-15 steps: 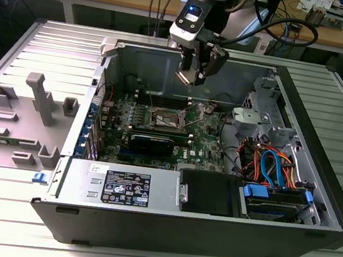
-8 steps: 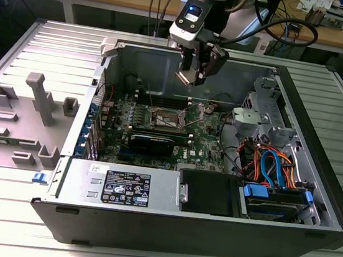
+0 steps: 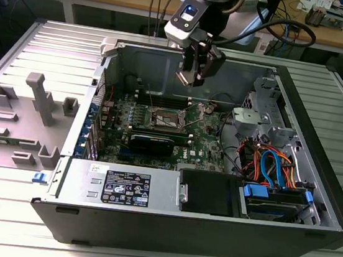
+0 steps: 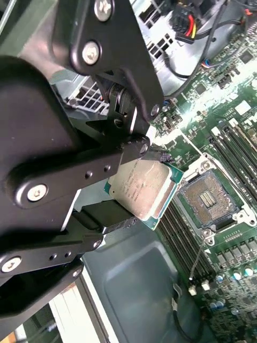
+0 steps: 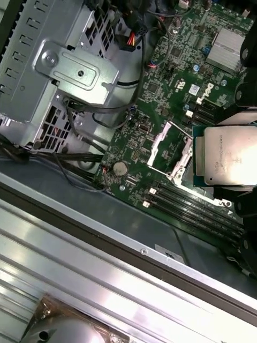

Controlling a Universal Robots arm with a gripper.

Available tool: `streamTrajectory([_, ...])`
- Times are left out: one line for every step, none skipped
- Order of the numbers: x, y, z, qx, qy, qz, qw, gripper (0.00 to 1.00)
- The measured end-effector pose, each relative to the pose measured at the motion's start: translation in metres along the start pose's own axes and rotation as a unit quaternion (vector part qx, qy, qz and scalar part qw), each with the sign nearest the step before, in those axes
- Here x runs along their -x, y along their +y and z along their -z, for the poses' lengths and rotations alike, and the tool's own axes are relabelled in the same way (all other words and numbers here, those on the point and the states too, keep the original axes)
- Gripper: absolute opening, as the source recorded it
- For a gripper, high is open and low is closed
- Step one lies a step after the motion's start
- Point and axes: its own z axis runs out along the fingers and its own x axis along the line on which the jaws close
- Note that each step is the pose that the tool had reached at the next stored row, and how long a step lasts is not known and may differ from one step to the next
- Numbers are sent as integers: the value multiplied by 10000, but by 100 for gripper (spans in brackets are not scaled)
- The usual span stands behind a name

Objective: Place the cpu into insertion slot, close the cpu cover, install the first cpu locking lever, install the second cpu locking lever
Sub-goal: 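Place the cpu into insertion slot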

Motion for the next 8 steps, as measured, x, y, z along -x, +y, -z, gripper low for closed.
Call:
streamTrajectory([0, 0, -4, -3, -1, -66, 10000, 54])
streamTrajectory([0, 0, -13, -8, -4, -199, 9998, 54])
streamTrajectory([0, 0, -17, -10, -5, -260, 9997, 54])
streamTrajectory([1, -1, -21, -13, -6, -345, 9994, 54])
streamTrajectory([1, -1, -28, -16, -6, -449, 9990, 54])
streamTrajectory([1, -1, -35, -20, -9, -571, 9984, 54])
streamTrajectory([1, -1, -39, -21, -10, -635, 9980, 54])
streamTrajectory([1, -1, -41, -22, -11, -691, 9976, 54])
